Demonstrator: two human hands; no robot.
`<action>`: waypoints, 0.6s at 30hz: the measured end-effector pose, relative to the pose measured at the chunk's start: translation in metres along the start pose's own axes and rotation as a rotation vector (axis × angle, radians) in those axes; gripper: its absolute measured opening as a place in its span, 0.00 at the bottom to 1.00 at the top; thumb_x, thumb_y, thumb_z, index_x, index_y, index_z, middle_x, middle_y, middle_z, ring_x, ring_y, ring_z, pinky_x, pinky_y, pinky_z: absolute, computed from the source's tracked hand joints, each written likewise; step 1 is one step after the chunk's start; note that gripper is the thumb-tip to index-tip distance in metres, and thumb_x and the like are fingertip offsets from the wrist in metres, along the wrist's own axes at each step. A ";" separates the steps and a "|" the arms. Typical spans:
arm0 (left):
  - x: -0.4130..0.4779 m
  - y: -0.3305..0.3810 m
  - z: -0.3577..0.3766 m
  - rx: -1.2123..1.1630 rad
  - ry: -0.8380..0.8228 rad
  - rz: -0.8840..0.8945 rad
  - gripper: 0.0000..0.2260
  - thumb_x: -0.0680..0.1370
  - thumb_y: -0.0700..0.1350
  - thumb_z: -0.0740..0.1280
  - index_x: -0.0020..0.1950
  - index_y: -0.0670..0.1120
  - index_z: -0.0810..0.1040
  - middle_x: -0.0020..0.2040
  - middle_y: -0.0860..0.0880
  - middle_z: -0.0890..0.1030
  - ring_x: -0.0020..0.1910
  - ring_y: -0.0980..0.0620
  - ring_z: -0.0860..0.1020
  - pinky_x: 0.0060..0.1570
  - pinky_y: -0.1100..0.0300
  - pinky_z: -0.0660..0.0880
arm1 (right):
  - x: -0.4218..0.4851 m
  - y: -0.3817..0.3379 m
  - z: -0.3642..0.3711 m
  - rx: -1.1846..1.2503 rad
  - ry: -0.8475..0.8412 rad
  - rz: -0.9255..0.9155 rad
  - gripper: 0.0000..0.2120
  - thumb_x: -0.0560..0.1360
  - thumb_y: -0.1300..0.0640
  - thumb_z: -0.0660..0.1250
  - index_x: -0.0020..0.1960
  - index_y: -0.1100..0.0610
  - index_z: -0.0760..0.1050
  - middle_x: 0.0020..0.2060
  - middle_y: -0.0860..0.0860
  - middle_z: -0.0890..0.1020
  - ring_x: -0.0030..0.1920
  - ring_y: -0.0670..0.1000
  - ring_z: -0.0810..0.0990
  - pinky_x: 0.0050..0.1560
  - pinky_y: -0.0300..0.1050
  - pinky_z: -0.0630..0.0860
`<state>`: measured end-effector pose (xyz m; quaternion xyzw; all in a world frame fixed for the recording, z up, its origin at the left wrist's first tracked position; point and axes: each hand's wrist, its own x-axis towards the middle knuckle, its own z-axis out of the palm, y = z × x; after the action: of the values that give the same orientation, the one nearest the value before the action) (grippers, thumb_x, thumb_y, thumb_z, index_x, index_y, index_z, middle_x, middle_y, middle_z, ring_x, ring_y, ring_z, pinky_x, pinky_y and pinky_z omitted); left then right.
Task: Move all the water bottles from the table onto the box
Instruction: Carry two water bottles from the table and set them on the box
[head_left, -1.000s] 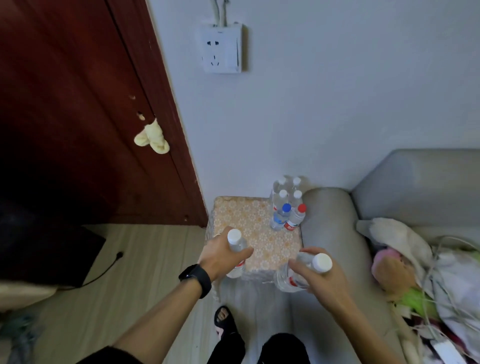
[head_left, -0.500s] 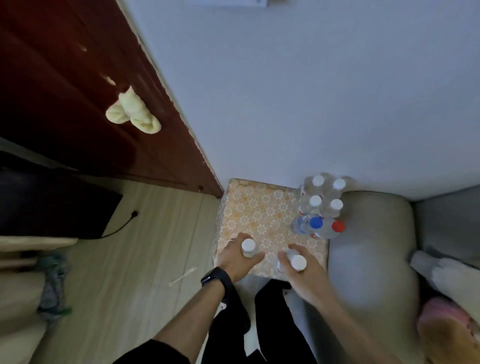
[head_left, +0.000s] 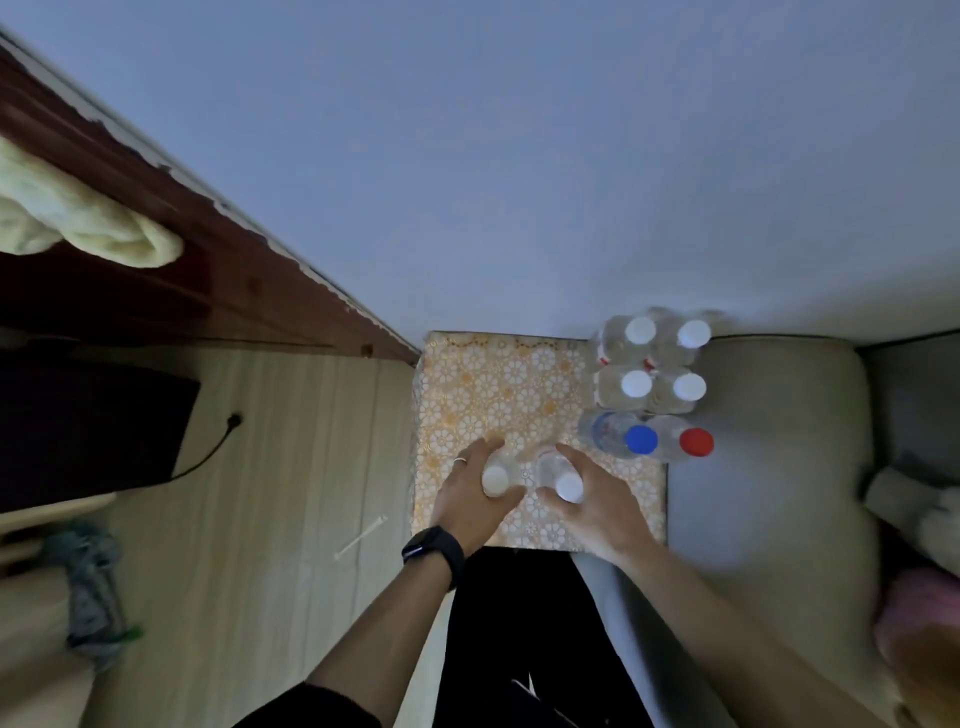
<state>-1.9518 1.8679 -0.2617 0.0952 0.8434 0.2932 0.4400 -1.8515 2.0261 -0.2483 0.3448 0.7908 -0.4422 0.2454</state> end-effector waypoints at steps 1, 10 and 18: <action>0.001 -0.002 -0.004 0.007 -0.008 0.008 0.30 0.75 0.53 0.73 0.74 0.59 0.65 0.73 0.54 0.69 0.67 0.50 0.73 0.58 0.56 0.73 | 0.001 0.000 0.000 -0.050 -0.007 -0.018 0.29 0.77 0.41 0.67 0.75 0.46 0.65 0.66 0.46 0.78 0.65 0.52 0.76 0.56 0.45 0.70; -0.006 -0.003 -0.027 0.193 0.030 0.160 0.14 0.81 0.52 0.66 0.67 0.56 0.73 0.74 0.52 0.71 0.65 0.48 0.76 0.59 0.50 0.75 | -0.016 -0.011 -0.002 -0.530 0.152 -0.058 0.21 0.81 0.44 0.60 0.70 0.53 0.71 0.54 0.53 0.80 0.47 0.57 0.83 0.38 0.47 0.71; 0.030 0.039 -0.028 0.196 0.065 0.244 0.13 0.81 0.49 0.66 0.65 0.53 0.71 0.61 0.50 0.80 0.52 0.47 0.79 0.53 0.47 0.77 | 0.003 -0.041 -0.039 -0.610 0.246 -0.046 0.22 0.82 0.41 0.57 0.68 0.54 0.70 0.49 0.53 0.84 0.47 0.55 0.83 0.37 0.44 0.72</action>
<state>-1.9962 1.9001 -0.2474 0.2302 0.8638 0.2636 0.3623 -1.8881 2.0461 -0.2095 0.2883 0.9181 -0.1456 0.2298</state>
